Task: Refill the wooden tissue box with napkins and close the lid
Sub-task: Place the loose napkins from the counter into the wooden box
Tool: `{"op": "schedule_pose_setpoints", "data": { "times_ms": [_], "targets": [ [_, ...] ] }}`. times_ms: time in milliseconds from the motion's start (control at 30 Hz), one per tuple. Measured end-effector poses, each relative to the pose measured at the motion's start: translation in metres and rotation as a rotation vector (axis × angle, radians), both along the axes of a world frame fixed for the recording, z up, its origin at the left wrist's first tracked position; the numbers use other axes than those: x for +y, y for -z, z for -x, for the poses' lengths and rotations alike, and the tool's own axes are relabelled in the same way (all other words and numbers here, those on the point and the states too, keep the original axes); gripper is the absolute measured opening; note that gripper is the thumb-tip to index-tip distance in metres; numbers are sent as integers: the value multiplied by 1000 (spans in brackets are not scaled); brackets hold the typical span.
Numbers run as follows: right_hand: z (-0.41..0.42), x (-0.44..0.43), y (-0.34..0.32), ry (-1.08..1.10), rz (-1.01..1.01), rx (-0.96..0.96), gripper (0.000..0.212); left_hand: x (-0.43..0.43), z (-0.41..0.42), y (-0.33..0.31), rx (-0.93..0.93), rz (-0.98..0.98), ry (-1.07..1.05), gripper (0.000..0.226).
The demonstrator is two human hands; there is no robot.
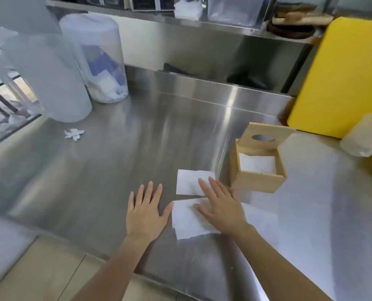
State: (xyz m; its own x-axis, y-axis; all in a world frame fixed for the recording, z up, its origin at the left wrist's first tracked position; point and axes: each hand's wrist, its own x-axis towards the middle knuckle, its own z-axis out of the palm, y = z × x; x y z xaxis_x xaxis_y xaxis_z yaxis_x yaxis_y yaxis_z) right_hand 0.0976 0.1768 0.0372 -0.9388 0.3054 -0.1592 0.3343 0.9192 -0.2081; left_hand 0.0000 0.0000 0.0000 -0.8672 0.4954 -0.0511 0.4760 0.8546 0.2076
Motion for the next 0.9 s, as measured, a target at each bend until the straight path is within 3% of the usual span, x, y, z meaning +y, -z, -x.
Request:
{"op": "schedule_pose_setpoints", "data": {
  "times_ms": [67,133,267,367,500,700,900],
  "targets": [
    [-1,0,1,-31,-20,-49,112,-2,0,4,31,-26,0,102],
    [-5,2,2,-30,-20,-77,107,-3,1,7,48,-36,5,100],
    [-3,4,10,-10,-114,133,62,-3,1,8,59,-18,11,99],
    [6,9,5,44,-51,145,52,-3,0,8,47,-24,3,97],
    [20,16,-1,106,28,306,15,-3,0,7,55,-8,4,94],
    [52,26,-10,47,39,222,38,-4,0,7,58,26,2,86],
    [72,30,-5,-1,0,-80,45,-3,0,7,37,37,5,79]
  ]
}}
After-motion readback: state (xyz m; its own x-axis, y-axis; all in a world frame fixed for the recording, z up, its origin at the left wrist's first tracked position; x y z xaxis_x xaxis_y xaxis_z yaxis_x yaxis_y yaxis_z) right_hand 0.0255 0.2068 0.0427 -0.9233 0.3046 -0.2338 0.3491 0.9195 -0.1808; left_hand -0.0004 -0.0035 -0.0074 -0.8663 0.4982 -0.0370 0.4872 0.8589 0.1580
